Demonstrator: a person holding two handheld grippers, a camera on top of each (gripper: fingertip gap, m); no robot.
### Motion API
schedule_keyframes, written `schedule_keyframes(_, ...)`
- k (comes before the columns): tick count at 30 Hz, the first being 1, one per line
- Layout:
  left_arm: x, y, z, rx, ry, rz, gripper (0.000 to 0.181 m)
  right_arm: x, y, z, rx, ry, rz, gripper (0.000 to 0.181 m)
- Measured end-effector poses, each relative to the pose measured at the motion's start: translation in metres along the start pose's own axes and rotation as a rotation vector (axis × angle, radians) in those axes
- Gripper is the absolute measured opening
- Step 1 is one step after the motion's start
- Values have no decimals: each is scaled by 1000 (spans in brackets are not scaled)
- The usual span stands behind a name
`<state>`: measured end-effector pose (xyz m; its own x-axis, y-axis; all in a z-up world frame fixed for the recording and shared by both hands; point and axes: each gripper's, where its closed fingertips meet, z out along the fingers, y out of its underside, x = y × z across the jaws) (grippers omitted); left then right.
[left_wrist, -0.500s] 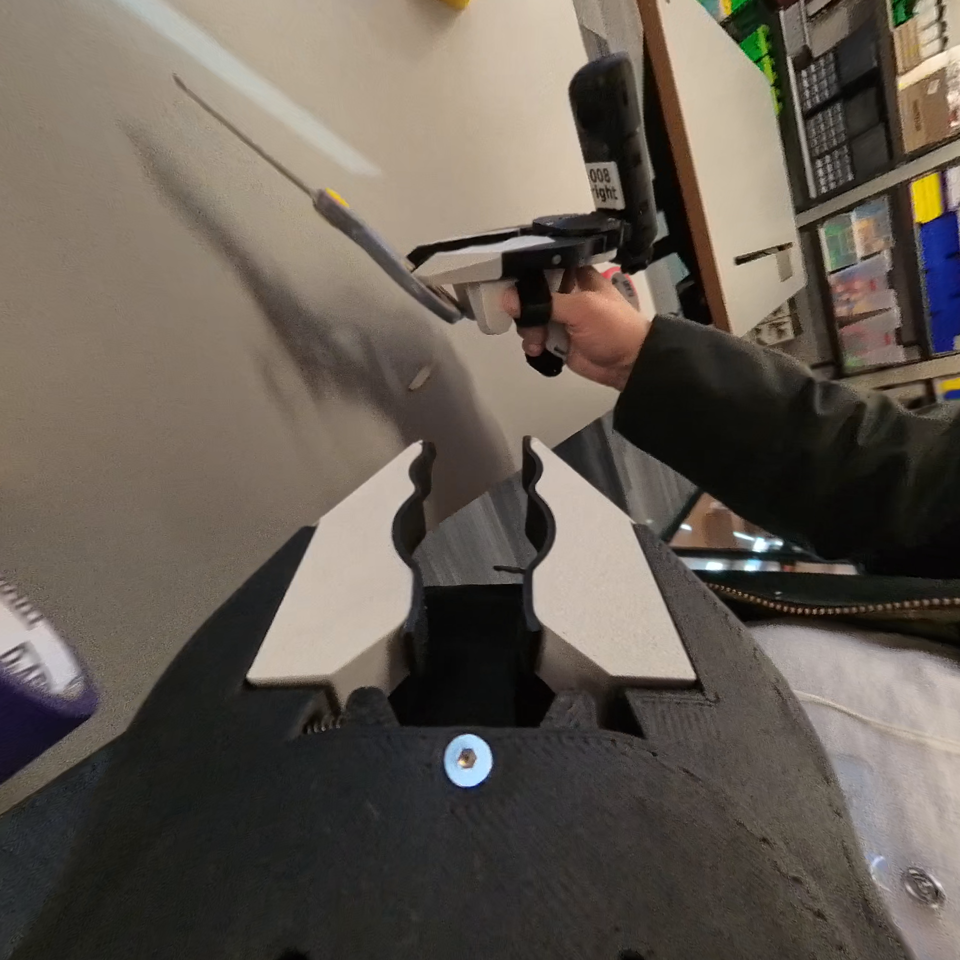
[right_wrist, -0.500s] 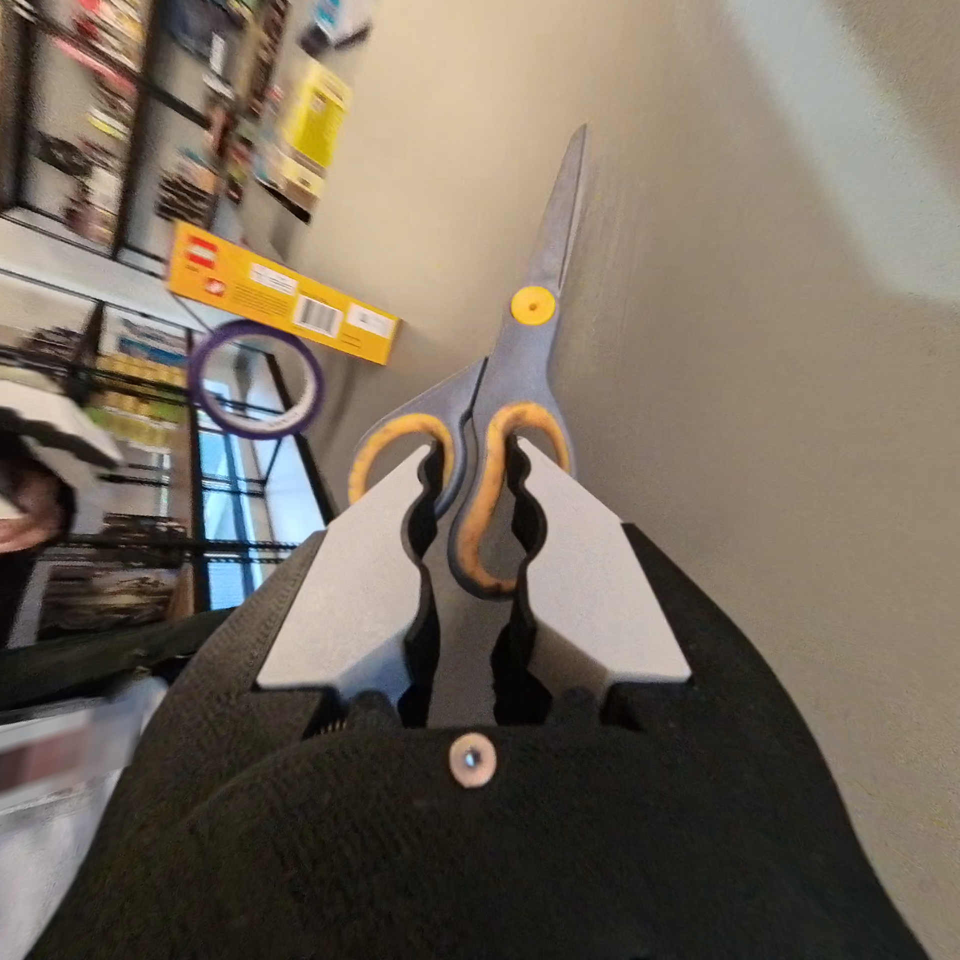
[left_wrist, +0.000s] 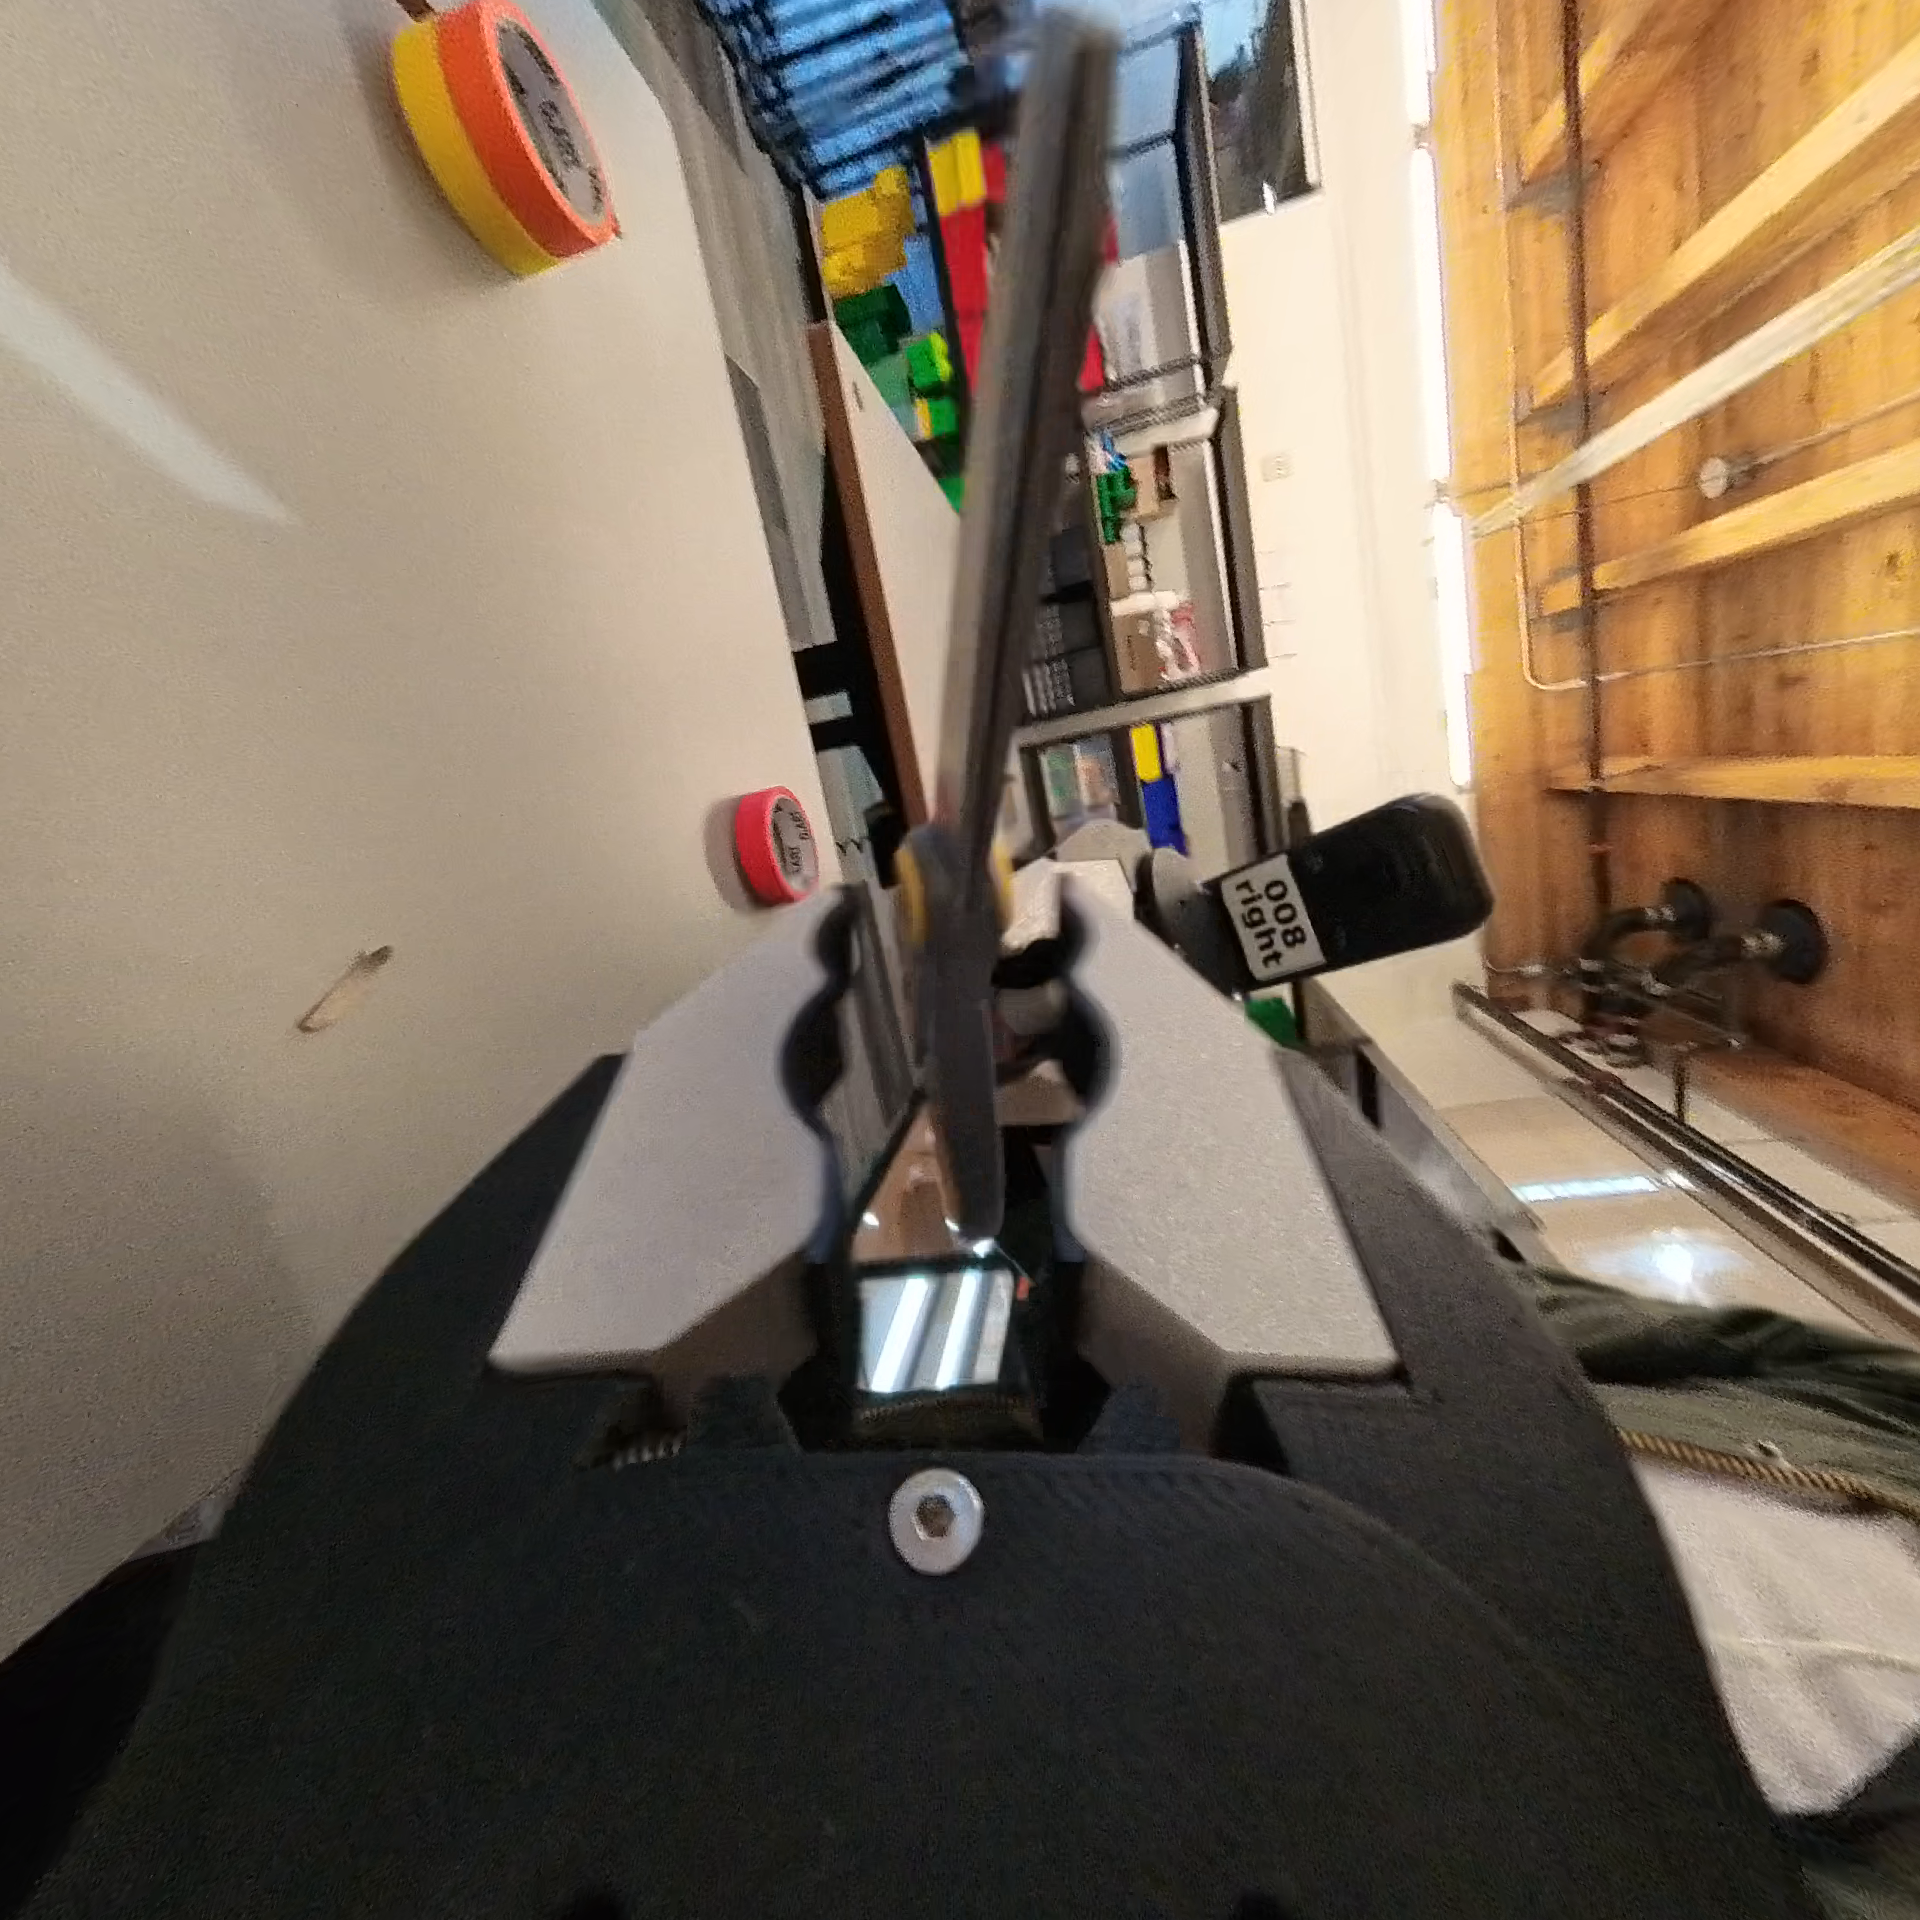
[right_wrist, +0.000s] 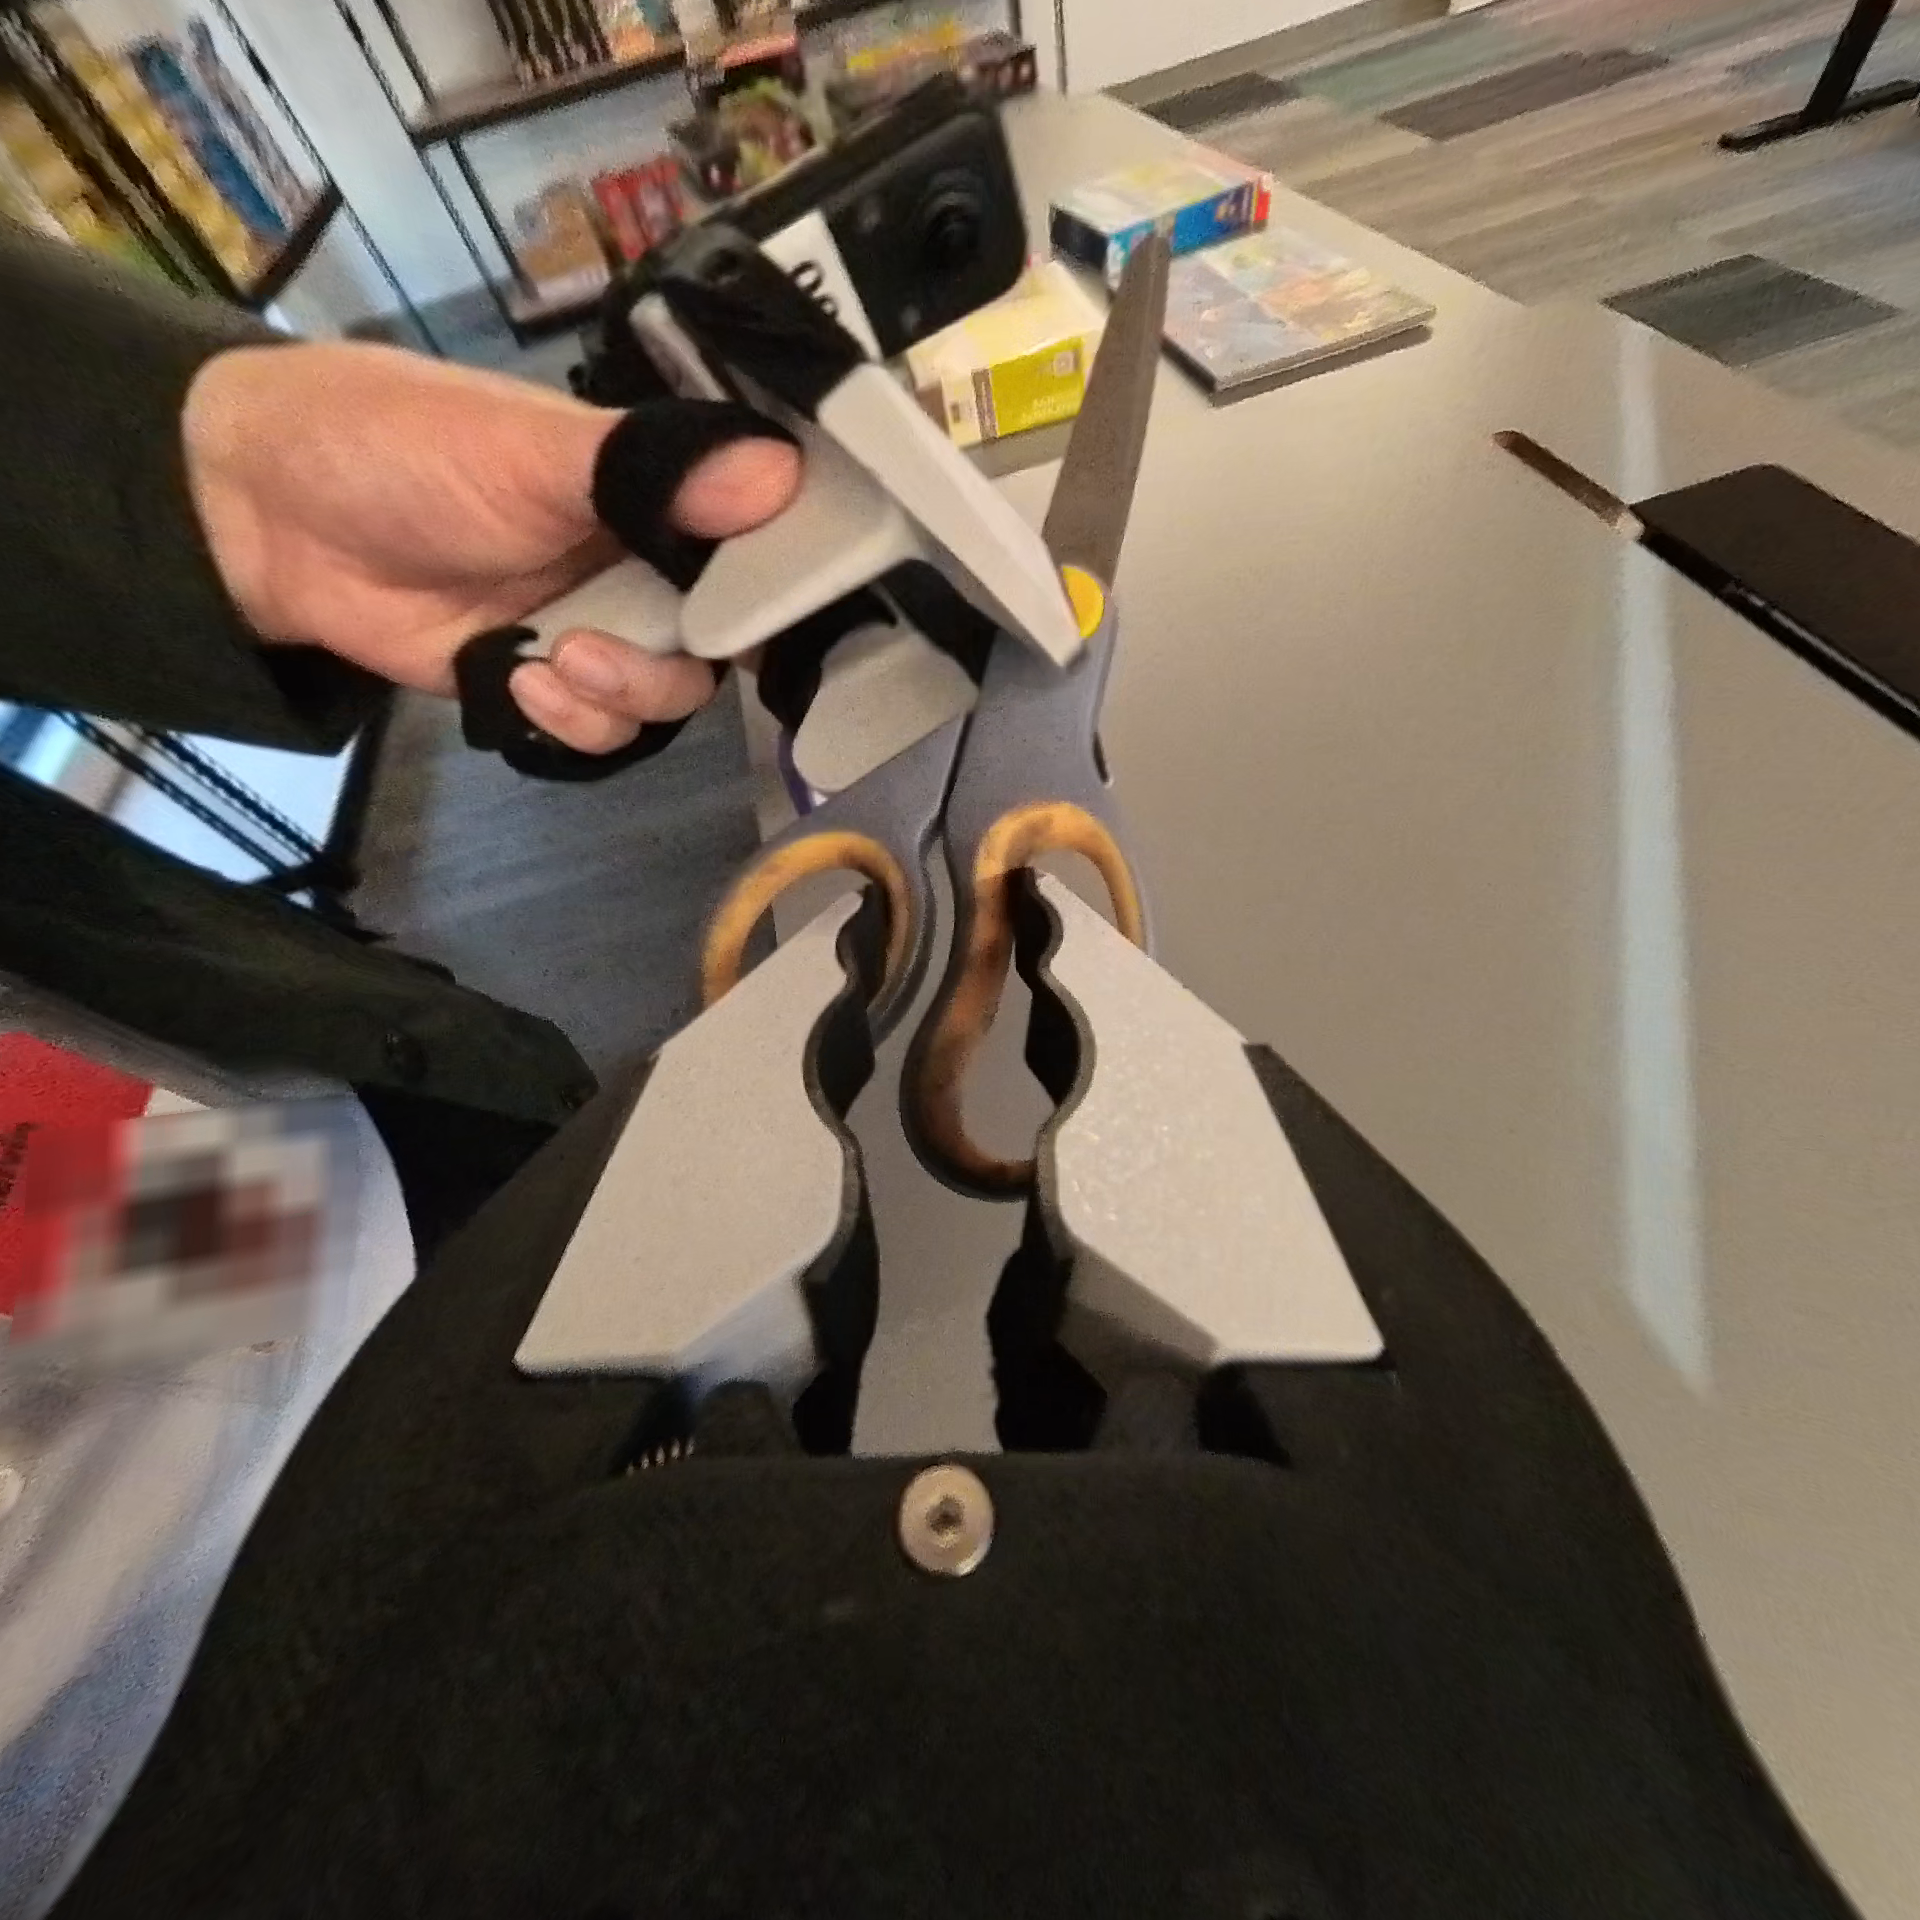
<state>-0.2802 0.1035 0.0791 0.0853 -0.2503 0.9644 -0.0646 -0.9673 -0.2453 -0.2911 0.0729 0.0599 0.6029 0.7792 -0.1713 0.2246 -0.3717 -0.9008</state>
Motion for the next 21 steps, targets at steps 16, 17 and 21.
schedule_keyframes(16,-55,3,-12,118,-312,-201,16,-9,62,66,-454,113,165,36)
schedule_keyframes(17,-55,2,-14,121,-328,-189,17,-10,61,69,-449,99,176,35)
schedule_keyframes(21,-54,-3,-17,109,-321,-219,20,-16,54,74,-382,-7,264,35)
